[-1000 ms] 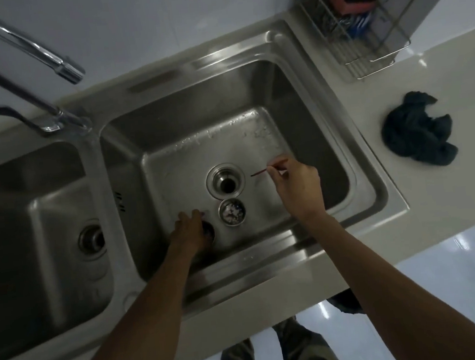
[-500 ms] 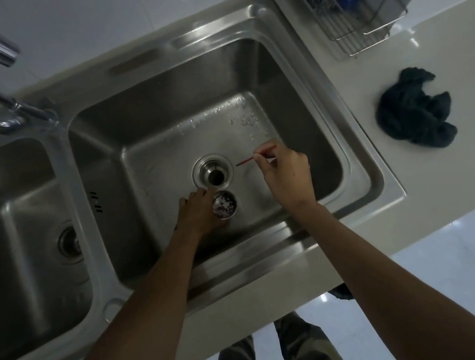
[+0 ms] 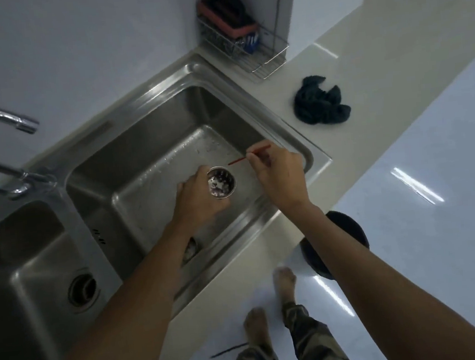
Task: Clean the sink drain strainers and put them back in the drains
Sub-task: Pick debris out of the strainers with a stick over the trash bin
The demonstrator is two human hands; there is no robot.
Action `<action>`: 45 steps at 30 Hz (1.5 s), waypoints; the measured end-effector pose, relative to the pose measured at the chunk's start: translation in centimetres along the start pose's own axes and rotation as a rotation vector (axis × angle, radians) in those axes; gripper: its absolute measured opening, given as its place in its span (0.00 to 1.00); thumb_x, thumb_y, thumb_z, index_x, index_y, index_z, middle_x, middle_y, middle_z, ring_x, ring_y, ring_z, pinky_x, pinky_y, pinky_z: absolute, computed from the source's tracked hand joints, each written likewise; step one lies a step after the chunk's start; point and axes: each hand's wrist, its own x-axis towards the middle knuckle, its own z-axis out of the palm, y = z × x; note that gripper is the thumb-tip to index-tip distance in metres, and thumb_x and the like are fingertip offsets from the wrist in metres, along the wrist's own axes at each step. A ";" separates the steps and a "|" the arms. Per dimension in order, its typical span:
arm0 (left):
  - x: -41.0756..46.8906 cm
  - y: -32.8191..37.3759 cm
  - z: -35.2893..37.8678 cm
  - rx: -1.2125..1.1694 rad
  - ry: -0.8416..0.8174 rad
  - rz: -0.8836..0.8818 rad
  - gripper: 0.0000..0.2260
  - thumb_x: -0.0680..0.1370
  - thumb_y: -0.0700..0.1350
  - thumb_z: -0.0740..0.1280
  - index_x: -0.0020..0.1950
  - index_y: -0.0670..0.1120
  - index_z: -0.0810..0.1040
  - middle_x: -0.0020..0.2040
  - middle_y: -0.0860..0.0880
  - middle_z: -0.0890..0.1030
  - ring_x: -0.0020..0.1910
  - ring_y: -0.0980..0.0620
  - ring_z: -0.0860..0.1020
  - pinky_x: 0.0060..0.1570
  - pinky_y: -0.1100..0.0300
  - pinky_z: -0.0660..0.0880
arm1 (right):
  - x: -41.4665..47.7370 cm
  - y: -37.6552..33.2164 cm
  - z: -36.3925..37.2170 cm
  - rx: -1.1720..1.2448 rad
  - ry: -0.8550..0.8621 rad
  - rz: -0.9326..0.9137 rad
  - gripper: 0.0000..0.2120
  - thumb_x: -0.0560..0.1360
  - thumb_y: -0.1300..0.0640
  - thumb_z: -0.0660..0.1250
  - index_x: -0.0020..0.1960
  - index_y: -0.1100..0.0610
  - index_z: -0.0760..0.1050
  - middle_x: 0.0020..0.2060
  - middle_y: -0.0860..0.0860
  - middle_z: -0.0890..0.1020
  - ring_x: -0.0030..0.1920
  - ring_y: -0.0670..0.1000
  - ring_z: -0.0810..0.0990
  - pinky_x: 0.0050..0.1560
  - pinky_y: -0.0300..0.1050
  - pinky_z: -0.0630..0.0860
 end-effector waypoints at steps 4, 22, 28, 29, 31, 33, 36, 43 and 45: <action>-0.6 6.6 -1.5 -0.047 0.028 0.143 0.31 0.66 0.54 0.80 0.65 0.51 0.73 0.60 0.51 0.82 0.61 0.46 0.79 0.68 0.45 0.69 | -2.1 -0.7 -5.7 0.021 0.140 0.034 0.05 0.80 0.52 0.69 0.53 0.52 0.82 0.45 0.45 0.86 0.40 0.42 0.83 0.47 0.46 0.82; -9.3 28.0 22.1 -0.115 -0.290 0.483 0.29 0.68 0.61 0.76 0.66 0.55 0.72 0.60 0.58 0.79 0.59 0.53 0.78 0.68 0.47 0.68 | -20.0 18.4 -23.0 0.119 0.526 0.459 0.02 0.79 0.49 0.70 0.50 0.44 0.81 0.43 0.36 0.84 0.42 0.39 0.83 0.46 0.41 0.80; -10.2 23.5 35.2 -0.065 -0.291 0.409 0.30 0.70 0.62 0.77 0.67 0.51 0.74 0.62 0.54 0.80 0.61 0.49 0.79 0.66 0.48 0.72 | -24.5 30.7 -18.8 -0.012 0.422 0.565 0.05 0.81 0.48 0.67 0.52 0.45 0.81 0.42 0.40 0.85 0.43 0.44 0.82 0.44 0.47 0.80; -9.9 22.3 37.4 -0.064 -0.287 0.399 0.31 0.70 0.61 0.77 0.68 0.50 0.74 0.63 0.53 0.81 0.62 0.48 0.79 0.66 0.47 0.73 | -24.8 32.8 -17.4 -0.040 0.404 0.567 0.05 0.81 0.47 0.67 0.53 0.45 0.81 0.43 0.40 0.84 0.43 0.44 0.81 0.44 0.46 0.79; -9.3 19.7 41.5 -0.027 -0.297 0.388 0.32 0.70 0.58 0.78 0.68 0.47 0.74 0.62 0.50 0.81 0.61 0.47 0.79 0.63 0.43 0.75 | -25.4 36.7 -13.9 -0.070 0.363 0.575 0.06 0.81 0.46 0.66 0.54 0.44 0.80 0.43 0.41 0.84 0.44 0.44 0.81 0.43 0.43 0.78; -8.4 16.7 45.1 0.037 -0.298 0.376 0.33 0.70 0.57 0.79 0.70 0.45 0.74 0.62 0.48 0.81 0.60 0.46 0.79 0.60 0.43 0.76 | -26.0 40.0 -10.1 -0.085 0.318 0.573 0.06 0.81 0.47 0.66 0.55 0.45 0.80 0.44 0.41 0.84 0.45 0.44 0.80 0.41 0.39 0.77; -6.8 12.7 49.6 0.122 -0.305 0.376 0.34 0.71 0.58 0.79 0.71 0.46 0.72 0.62 0.49 0.81 0.60 0.47 0.78 0.61 0.45 0.76 | -26.9 44.4 -5.1 -0.089 0.265 0.574 0.06 0.81 0.47 0.67 0.55 0.45 0.81 0.44 0.42 0.84 0.44 0.44 0.80 0.40 0.33 0.73; -3.7 5.8 56.3 0.198 -0.344 0.370 0.36 0.68 0.58 0.81 0.70 0.46 0.71 0.61 0.47 0.81 0.58 0.46 0.78 0.58 0.56 0.68 | -27.2 52.3 3.6 -0.103 0.262 0.627 0.08 0.82 0.48 0.65 0.57 0.47 0.81 0.45 0.46 0.85 0.45 0.47 0.81 0.44 0.39 0.78; -3.1 4.6 57.3 0.224 -0.358 0.364 0.37 0.67 0.55 0.82 0.70 0.46 0.71 0.60 0.46 0.80 0.57 0.46 0.77 0.56 0.58 0.66 | -27.2 54.0 4.7 -0.086 0.307 0.670 0.07 0.82 0.48 0.66 0.56 0.47 0.81 0.43 0.45 0.84 0.44 0.47 0.81 0.43 0.41 0.80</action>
